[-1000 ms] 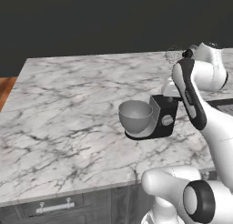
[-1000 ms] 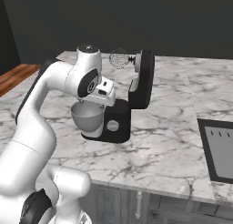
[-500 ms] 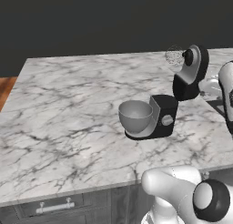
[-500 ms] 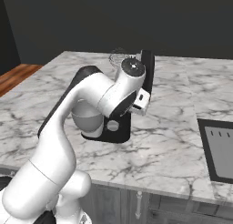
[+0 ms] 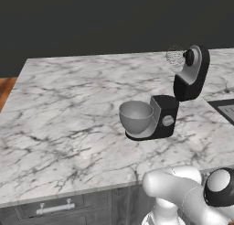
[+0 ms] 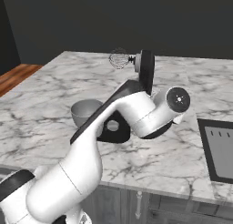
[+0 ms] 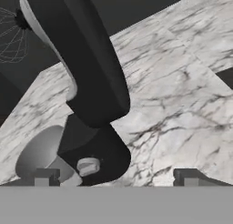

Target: Close the stand mixer head.

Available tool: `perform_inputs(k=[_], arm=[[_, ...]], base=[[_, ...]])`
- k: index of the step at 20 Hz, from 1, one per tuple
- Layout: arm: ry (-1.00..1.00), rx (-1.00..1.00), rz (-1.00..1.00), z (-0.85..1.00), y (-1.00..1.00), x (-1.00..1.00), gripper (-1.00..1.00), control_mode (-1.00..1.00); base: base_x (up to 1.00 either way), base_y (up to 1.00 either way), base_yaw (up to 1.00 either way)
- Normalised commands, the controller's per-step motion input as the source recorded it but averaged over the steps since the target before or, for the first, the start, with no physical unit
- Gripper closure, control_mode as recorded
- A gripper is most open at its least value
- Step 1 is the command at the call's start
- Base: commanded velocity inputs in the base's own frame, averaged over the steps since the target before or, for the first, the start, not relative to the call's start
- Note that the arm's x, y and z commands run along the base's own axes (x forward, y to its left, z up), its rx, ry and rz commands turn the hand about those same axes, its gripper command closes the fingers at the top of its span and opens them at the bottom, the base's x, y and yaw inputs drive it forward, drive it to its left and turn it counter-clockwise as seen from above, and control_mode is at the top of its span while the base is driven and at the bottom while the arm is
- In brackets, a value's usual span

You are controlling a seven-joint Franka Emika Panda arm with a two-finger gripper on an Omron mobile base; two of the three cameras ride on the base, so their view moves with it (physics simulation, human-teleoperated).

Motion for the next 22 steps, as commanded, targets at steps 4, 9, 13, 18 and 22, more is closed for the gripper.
perform_inputs(k=[4,9,13,18,22], arm=[[-0.08,0.01,0.00,0.00,-0.94,0.83,-1.00,-1.00],[-0.02,0.00,0.00,0.00,-0.50,1.00,-1.00,-1.00],[-0.11,-0.04,0.01,0.00,-0.06,0.80,-1.00,-1.00],[-0.08,-0.06,0.00,0.00,0.56,0.71,-1.00,-1.00],[-0.17,-0.29,0.01,0.00,0.98,0.66,-1.00,-1.00]], base=[[0.00,0.00,0.00],[0.00,0.00,0.00],[0.00,0.00,0.00],[0.00,0.00,0.00],[0.00,0.00,0.00]])
